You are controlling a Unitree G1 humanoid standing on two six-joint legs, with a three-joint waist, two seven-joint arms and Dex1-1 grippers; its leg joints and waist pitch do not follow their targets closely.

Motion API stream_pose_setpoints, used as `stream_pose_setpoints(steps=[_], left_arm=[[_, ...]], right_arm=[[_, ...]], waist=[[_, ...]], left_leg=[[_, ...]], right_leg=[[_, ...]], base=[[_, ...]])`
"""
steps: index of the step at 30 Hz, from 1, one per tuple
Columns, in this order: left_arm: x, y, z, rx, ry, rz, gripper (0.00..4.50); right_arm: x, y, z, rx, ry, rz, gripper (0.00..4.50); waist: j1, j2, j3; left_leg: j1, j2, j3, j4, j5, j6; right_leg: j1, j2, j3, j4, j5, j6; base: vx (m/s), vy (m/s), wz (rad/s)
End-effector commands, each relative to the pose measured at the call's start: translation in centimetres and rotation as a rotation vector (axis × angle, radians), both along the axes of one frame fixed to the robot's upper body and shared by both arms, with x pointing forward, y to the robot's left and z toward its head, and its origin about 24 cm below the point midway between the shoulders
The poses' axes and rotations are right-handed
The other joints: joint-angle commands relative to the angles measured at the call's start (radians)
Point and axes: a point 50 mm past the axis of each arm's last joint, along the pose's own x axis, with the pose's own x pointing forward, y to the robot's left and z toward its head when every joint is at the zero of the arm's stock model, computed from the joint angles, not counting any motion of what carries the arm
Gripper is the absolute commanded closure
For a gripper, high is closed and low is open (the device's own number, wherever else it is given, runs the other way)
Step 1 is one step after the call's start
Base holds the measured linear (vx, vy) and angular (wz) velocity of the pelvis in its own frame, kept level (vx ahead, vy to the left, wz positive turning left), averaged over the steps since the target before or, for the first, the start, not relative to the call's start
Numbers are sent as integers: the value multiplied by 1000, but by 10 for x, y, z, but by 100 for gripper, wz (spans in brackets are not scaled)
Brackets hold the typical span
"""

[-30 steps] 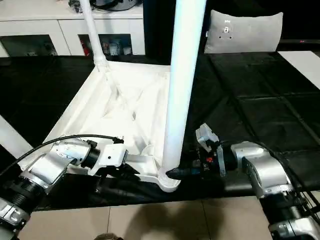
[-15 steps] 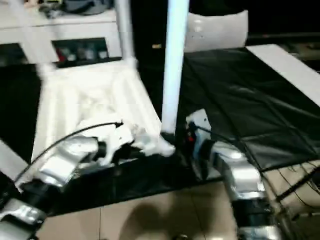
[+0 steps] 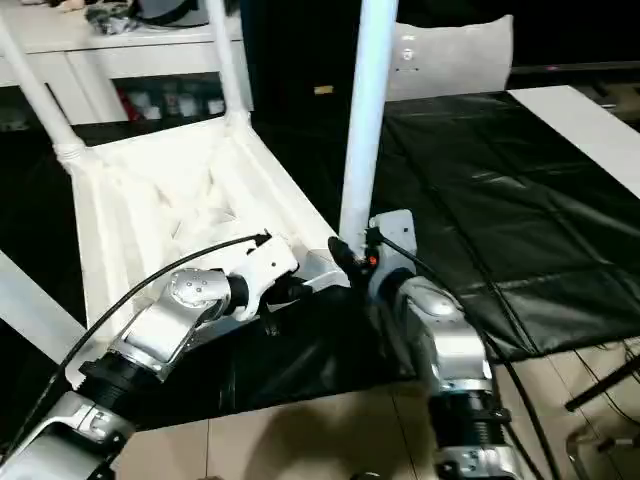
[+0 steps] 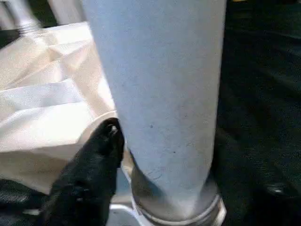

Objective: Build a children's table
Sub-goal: Rotate leg to tighten

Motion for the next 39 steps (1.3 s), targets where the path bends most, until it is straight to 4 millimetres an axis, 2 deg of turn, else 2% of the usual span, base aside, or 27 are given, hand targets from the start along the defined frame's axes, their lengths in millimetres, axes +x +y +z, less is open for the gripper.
stream_pose_setpoints(steps=[1, 2, 3, 7, 8, 11, 16, 17, 18, 20, 21, 25, 26, 29, 31, 32, 35, 37, 39], left_arm=[[-5, -6, 4, -35, -40, -103, 450], [-5, -4, 4, -33, -44, -110, 450], [-5, -1, 4, -32, -45, -119, 450], [-8, 8, 4, -6, -32, -207, 450], [-10, 13, 3, 21, -27, -262, 450], [-13, 17, 3, 45, -31, -334, 450], [-22, 27, 5, 71, 6, -469, 450], [-23, 29, 6, 74, 12, -499, 450], [-25, 32, 6, 79, 26, -528, 450], [-29, 36, 7, 90, 47, -577, 450], [-31, 39, 8, 106, 62, -618, 450], [-33, 42, 8, 136, 68, -665, 450], [-33, 42, 8, 139, 67, -668, 450], [-32, 43, 8, 142, 71, -670, 450], [-31, 44, 8, 143, 70, -664, 450], [-31, 44, 9, 143, 70, -663, 450], [-30, 45, 9, 136, 72, -654, 450], [-32, 45, 8, 121, 80, -650, 450], [-33, 44, 8, 94, 88, -632, 450]], right_arm=[[-7, 5, -4, 21, 5, 119, 109], [-7, 2, -4, 21, 2, 135, 96], [-8, -1, -3, 20, -2, 156, 96], [-11, -18, 6, 53, 0, 265, 61], [-15, -25, 10, 30, -2, 359, 54], [-21, -32, 13, -2, 15, 478, 27], [-29, -42, 18, -101, 33, 682, 6], [-31, -44, 20, -106, 36, 728, 22], [-33, -45, 21, -100, 47, 781, 31], [-37, -47, 23, -95, 68, 857, 39], [-39, -47, 21, -93, 86, 896, 44], [-42, -43, 19, -58, 123, 961, 79], [-43, -41, 18, -46, 130, 975, 101], [-46, -37, 16, -23, 146, 1011, 120], [-47, -37, 16, -14, 154, 1016, 124], [-47, -37, 15, -11, 158, 1019, 151], [-48, -36, 15, 4, 164, 1016, 163], [-48, -35, 14, 18, 161, 994, 200], [-48, -34, 13, 36, 143, 951, 207]], waist=[[7, -14, -51], [9, -14, -53], [9, -13, -52], [13, -12, -51], [17, -12, -50], [30, -10, -50], [45, -17, -51], [50, -16, -53], [52, -20, -51], [57, -17, -51], [59, -21, -52], [61, -23, -50], [63, -21, -50], [68, -22, -49], [71, -20, -50], [73, -21, -51], [76, -21, -53], [77, -18, -55], [78, -18, -55]], left_leg=[[-13, 26, -5, -65, -168, 80], [-15, 26, -4, -63, -144, 86], [-15, 28, -3, -62, -133, 90], [-12, 28, -3, -62, -151, 101], [-10, 29, -2, -61, -155, 105], [-7, 35, -2, -61, -154, 101], [-8, 38, 1, -60, -141, 100], [-8, 38, 1, -58, -144, 103], [-8, 39, 2, -59, -136, 106], [-7, 41, 1, -58, -140, 113], [-7, 42, 1, -58, -137, 113], [-6, 42, 2, -59, -140, 105], [-5, 43, 1, -59, -138, 104], [-5, 43, 1, -59, -140, 98], [-5, 43, 1, -60, -143, 91], [-3, 43, 1, -59, -141, 88], [-4, 42, 1, -58, -129, 86], [-3, 42, 1, -57, -122, 85], [-4, 43, 1, -57, -124, 83]], right_leg=[[55, -54, 46, -77, -341, -124], [58, -54, 46, -71, -301, -135], [56, -53, 47, -68, -273, -150], [58, -53, 44, -69, -292, -162], [57, -53, 44, -70, -299, -163], [54, -54, 47, -67, -288, -171], [58, -56, 48, -59, -250, -190], [58, -57, 46, -58, -251, -192], [58, -57, 47, -57, -249, -194], [57, -58, 47, -55, -253, -200], [57, -58, 47, -53, -250, -204], [55, -58, 48, -54, -264, -206], [55, -59, 49, -54, -262, -206], [55, -59, 49, -54, -262, -205], [56, -60, 49, -55, -278, -199], [55, -59, 49, -55, -275, -197], [56, -58, 49, -51, -250, -202], [57, -57, 49, -49, -231, -208], [58, -58, 49, -48, -225, -212]], base=[[0, 0, 0], [0, 0, 0], [0, 0, 0], [0, 0, 0], [0, 0, 0], [0, 0, 0], [0, 0, 0], [0, 0, 0], [0, 0, 0], [0, 0, 0], [0, 0, 0], [0, 0, 0], [0, 0, 0], [0, 0, 0], [0, 0, 0], [0, 0, 0], [0, 0, 0], [0, 0, 0], [0, 0, 0]])
